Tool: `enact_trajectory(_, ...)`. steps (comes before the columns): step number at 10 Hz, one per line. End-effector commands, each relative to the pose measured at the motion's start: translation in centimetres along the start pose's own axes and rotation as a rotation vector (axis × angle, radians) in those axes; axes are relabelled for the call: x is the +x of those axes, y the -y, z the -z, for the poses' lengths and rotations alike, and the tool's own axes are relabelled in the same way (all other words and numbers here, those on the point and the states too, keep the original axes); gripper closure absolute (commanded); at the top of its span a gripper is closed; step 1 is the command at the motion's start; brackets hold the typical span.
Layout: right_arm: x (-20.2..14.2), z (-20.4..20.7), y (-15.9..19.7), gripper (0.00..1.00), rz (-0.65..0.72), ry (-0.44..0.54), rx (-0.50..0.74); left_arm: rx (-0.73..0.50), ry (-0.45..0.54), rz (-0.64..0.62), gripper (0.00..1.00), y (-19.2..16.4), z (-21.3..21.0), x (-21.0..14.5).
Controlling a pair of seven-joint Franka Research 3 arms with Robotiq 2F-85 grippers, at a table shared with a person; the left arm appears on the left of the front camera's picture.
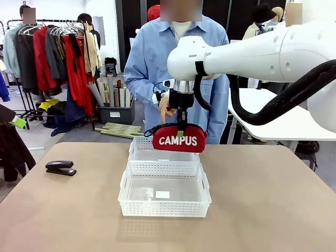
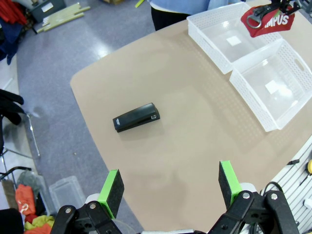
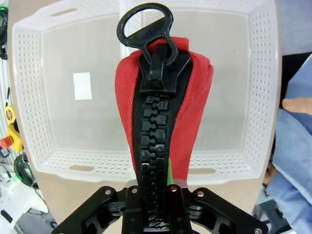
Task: Distribute items into two baskets.
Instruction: Place the picked Pencil pouch into the Organizing basket as instructed by the person.
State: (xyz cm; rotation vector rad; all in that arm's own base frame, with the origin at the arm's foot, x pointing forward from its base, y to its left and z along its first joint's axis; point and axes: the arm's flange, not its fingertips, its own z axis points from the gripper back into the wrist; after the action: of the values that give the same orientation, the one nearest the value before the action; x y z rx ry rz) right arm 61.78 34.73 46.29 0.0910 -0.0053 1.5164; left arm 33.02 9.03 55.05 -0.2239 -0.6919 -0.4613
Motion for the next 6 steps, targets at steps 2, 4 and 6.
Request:
enact_trajectory(2, 1.9, -0.3, 1.5, 1.0, 0.025, -0.019, -0.053, 0.002, -0.003, 0.001, 0.0, -0.1, 0.0, 0.0)
enact_trajectory(4, 2.5, 0.6, 2.4, 1.0, 0.035, -0.031, -0.065, 0.002, -0.003, 0.001, 0.0, -0.1, 0.0, 0.0)
enact_trajectory(6, 3.0, 1.7, 3.1, 1.0, 0.033, -0.038, -0.088, 0.002, -0.003, 0.001, 0.0, -0.1, 0.0, 0.0)
